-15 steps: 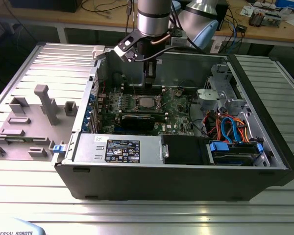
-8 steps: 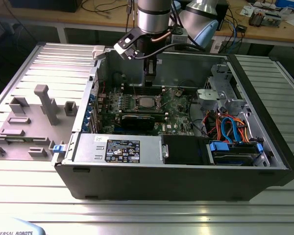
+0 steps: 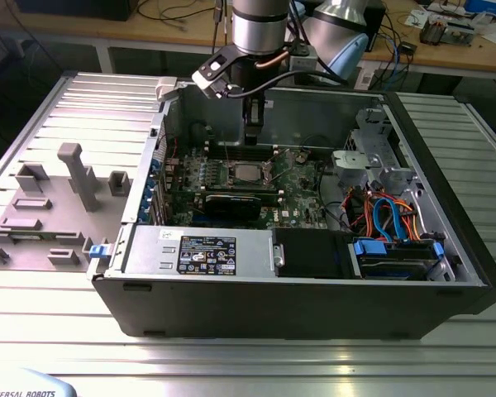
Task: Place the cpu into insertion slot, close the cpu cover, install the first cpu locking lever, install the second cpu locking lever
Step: 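Close the cpu cover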
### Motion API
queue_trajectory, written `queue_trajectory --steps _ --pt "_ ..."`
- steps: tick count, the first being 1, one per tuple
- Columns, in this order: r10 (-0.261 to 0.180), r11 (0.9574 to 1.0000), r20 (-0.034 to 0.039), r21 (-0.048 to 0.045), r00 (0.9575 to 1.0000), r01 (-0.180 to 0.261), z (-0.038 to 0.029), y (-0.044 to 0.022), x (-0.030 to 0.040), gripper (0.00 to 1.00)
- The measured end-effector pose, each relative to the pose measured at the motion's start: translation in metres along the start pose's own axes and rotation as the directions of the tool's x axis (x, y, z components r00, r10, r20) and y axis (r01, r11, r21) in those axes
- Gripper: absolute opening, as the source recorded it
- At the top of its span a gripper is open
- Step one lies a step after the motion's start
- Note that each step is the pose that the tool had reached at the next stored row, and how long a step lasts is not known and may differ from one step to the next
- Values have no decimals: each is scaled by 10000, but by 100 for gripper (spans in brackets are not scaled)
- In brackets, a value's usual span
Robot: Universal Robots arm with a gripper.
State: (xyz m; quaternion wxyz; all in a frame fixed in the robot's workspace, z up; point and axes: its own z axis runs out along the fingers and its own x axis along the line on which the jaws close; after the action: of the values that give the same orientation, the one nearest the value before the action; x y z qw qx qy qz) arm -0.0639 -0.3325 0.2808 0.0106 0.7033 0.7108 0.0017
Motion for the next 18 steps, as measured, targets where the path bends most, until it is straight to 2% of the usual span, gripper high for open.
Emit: queue_trajectory --steps 18 --pt "0 10000 1 0 10000 0 -29 12 -1 11"
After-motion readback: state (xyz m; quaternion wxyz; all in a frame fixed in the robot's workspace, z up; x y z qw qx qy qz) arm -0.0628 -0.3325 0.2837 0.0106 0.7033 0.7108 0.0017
